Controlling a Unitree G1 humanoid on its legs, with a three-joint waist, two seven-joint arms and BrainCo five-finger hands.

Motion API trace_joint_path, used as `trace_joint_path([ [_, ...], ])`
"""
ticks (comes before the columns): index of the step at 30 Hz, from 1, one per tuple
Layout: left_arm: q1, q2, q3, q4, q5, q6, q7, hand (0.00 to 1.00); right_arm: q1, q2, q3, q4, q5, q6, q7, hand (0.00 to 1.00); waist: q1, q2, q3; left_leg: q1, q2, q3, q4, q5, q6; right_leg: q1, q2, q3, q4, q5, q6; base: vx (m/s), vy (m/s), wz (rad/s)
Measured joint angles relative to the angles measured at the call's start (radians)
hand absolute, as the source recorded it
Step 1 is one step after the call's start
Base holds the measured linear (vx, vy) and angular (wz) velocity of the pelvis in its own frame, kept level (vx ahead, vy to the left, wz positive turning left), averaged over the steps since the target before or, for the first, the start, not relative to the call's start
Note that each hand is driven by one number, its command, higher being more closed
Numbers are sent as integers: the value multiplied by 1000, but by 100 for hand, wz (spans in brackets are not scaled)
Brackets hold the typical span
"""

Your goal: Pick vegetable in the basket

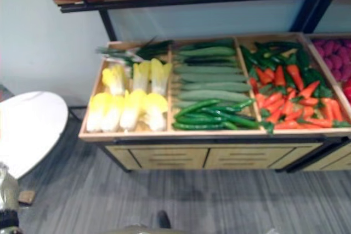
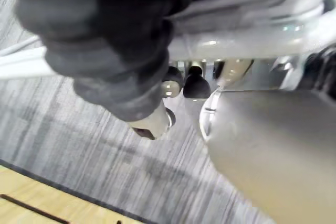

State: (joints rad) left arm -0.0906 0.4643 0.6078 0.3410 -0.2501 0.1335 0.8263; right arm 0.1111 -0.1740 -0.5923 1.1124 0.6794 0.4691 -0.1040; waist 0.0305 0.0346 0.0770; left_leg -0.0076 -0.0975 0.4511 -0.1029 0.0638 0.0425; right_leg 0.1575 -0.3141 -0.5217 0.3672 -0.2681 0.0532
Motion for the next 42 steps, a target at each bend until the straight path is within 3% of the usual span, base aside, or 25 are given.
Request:
trace_joint_path([
  [2, -17, 36, -67, -11, 21, 36, -74, 0, -3, -5, -11, -4, 13, -17, 3, 100, 1, 8, 1, 19, 12, -5, 0, -6, 8, -56, -35, 16, 146, 26, -46, 7, 72, 2],
  [3, -27, 56, -96, -12, 31, 60, -113, 0, -3, -6, -11, -6, 30, -23, 4, 100, 0, -2, -4, 33, 19, -6, 1, -9, 10, -85, -52, 19, 227, 29, -64, 4, 40, -4],
  [5, -34, 60, -130, -13, 31, 104, -169, 0, 5, -5, -4, -41, 31, -26, 12, 100, -3, -6, -7, 60, 34, 3, 0, -31, -12, -166, -75, 33, 355, 20, -80, -1, -6, -17],
  [8, -35, 55, -191, -16, 34, 154, -212, 0, 23, 0, 14, -79, 36, -33, 22, 100, -16, -5, -7, 81, 56, 9, 0, -50, -29, -278, -15, 128, 456, 14, -74, -32, -101, -10],
  [9, -41, 44, -245, -17, 37, 190, -245, 0, 49, 17, 26, -80, 29, -35, 22, 100, -38, -5, -7, 97, 75, 14, 0, -54, -36, -340, 54, 162, 469, 18, -67, -37, -138, 1],
  [10, -43, 41, -254, -17, 39, 196, -249, 0, 55, 22, 31, -80, 28, -35, 21, 100, -39, -5, -7, 98, 79, 18, 0, -55, -37, -350, 68, 165, 464, 18, -67, -45, -152, -6],
  [13, -67, -3, -319, -18, 100, 255, -302, 0, 132, 93, 50, -72, 25, -33, 20, 100, -60, -11, -12, 97, 97, 46, 0, -57, -50, -394, 172, 179, 251, 31, -52, -14, -155, -16],
  [15, -96, -38, -352, -8, 114, 273, -324, 0, 177, 125, 50, -58, 20, -25, 12, 100, -66, -28, -22, 96, 87, 65, 0, -60, -55, -353, 178, 206, 79, 44, -42, 69, -160, -13],
  [16, -104, -50, -370, 0, 116, 278, -328, 0, 189, 134, 47, -42, 20, -21, 11, 100, -69, -31, -28, 97, 85, 82, 0, -65, -62, -327, 173, 195, 4, 100, -56, 81, -129, -31],
  [17, -108, -71, -383, 25, 118, 293, -333, 0, 203, 133, 32, -39, 27, -18, 19, 100, -77, -10, -44, 98, 113, 119, 0, -72, -71, -308, 207, 193, -45, 125, -60, 117, -151, -30],
  [20, -166, -76, -428, 72, 149, 297, -355, 0, 216, 139, 8, -37, 20, -15, 23, 100, -88, -12, -57, 119, 162, 199, 0, -57, -83, -268, 261, 190, -118, 142, -83, 146, -144, -20],
  [23, -199, -75, -445, 112, 183, 314, -374, 0, 220, 143, -6, -39, -5, -24, 26, 100, -86, -13, -69, 158, 184, 201, 0, -45, -91, -217, 291, 194, -151, 142, -83, 105, -84, -9],
  [26, -212, -63, -446, 178, 197, 315, -386, 0, 212, 134, -9, -42, -13, -32, 32, 100, -86, -15, -84, 155, 188, 201, 0, -44, -93, -215, 302, 206, -168, 143, -83, 47, -22, -9],
  [31, -222, -39, -457, 330, 231, 336, -411, 0, 167, 109, -11, -45, -14, -36, 48, 100, -87, -12, -84, 150, 193, 222, 4, -42, -94, -199, 332, 268, -248, 198, -88, -25, 16, -13],
  [42, -219, -31, -454, 446, 231, 334, -410, 0, 173, 116, -129, -49, -53, -33, 54, 100, -112, 1, -66, 146, 190, 253, 1, -65, -114, -189, 342, 315, -318, 228, -68, -68, -3, -9],
])
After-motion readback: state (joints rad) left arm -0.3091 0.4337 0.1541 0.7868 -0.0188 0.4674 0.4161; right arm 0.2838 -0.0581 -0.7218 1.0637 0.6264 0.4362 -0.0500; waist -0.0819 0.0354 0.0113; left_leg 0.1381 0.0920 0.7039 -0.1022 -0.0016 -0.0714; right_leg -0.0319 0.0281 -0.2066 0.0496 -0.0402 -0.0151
